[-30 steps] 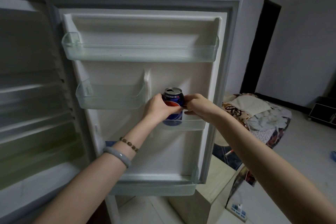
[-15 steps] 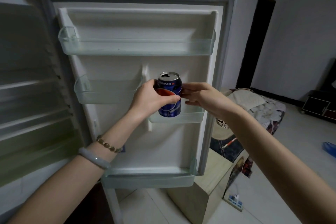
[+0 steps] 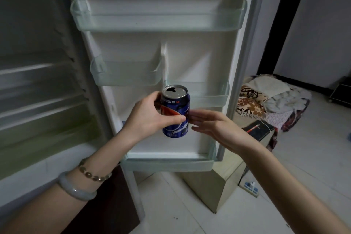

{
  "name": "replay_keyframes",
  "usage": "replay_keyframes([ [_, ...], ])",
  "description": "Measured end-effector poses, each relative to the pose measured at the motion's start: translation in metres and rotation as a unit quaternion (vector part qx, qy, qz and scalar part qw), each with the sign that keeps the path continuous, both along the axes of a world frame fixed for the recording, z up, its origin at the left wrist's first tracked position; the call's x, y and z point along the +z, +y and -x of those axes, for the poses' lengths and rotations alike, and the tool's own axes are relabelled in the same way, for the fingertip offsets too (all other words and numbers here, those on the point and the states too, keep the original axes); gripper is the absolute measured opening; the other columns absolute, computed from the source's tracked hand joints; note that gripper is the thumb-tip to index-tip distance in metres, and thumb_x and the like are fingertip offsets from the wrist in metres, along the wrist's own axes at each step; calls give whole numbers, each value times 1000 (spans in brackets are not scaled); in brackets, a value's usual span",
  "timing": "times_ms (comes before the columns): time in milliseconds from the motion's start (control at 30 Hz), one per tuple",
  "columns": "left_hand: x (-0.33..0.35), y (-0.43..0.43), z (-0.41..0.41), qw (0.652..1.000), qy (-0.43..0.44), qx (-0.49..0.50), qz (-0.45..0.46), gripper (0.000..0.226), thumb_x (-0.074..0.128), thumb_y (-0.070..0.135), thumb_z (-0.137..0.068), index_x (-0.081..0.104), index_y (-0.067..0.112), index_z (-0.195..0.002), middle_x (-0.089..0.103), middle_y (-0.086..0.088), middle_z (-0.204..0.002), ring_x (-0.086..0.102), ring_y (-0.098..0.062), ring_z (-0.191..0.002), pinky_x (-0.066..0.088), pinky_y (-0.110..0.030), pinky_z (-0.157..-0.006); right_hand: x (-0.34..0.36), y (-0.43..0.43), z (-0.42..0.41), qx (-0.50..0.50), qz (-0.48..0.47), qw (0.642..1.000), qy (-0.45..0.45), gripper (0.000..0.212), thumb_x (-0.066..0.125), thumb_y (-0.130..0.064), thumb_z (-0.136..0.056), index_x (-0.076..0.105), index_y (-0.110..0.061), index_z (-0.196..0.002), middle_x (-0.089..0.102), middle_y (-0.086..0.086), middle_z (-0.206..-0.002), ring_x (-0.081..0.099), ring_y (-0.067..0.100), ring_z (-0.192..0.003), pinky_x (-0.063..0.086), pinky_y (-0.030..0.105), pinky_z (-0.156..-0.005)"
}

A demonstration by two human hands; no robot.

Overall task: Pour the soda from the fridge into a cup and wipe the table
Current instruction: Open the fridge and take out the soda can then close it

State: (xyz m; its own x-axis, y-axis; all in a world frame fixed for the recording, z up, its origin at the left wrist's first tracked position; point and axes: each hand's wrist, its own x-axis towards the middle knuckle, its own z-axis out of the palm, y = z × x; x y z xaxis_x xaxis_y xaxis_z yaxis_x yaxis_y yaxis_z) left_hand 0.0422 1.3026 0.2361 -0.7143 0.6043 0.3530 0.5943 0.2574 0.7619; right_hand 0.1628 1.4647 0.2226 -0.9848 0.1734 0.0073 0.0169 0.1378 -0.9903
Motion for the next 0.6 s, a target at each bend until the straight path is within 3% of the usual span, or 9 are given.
replay_keyframes([
  [200,-23,-16,-5,999,-20,23,20,60,90,37,-53,57,33,-103,62,25,-95,58,6,-93,50,-27,-87,-24,-11,6,21,13,999,-27,55,34,18,-86,49,-12,-129,56,4,-129,53,12,-121,41,30,-104],
  [367,-34,-15,-16,996,-43,68,28,77,80,58,-39,61,29,-108,67,20,-101,62,-1,-97,51,-36,-91,-37,-2,9,71,9,997,-36,57,35,18,-85,50,-23,-121,58,-1,-124,52,10,-120,39,32,-106],
  [600,-48,18,-58,986,-63,153,10,79,81,57,-38,62,28,-109,68,15,-102,63,-4,-98,51,-38,-92,-42,42,-7,166,-38,985,-36,63,36,20,-83,47,-24,-126,56,-7,-124,51,5,-120,38,28,-106],
])
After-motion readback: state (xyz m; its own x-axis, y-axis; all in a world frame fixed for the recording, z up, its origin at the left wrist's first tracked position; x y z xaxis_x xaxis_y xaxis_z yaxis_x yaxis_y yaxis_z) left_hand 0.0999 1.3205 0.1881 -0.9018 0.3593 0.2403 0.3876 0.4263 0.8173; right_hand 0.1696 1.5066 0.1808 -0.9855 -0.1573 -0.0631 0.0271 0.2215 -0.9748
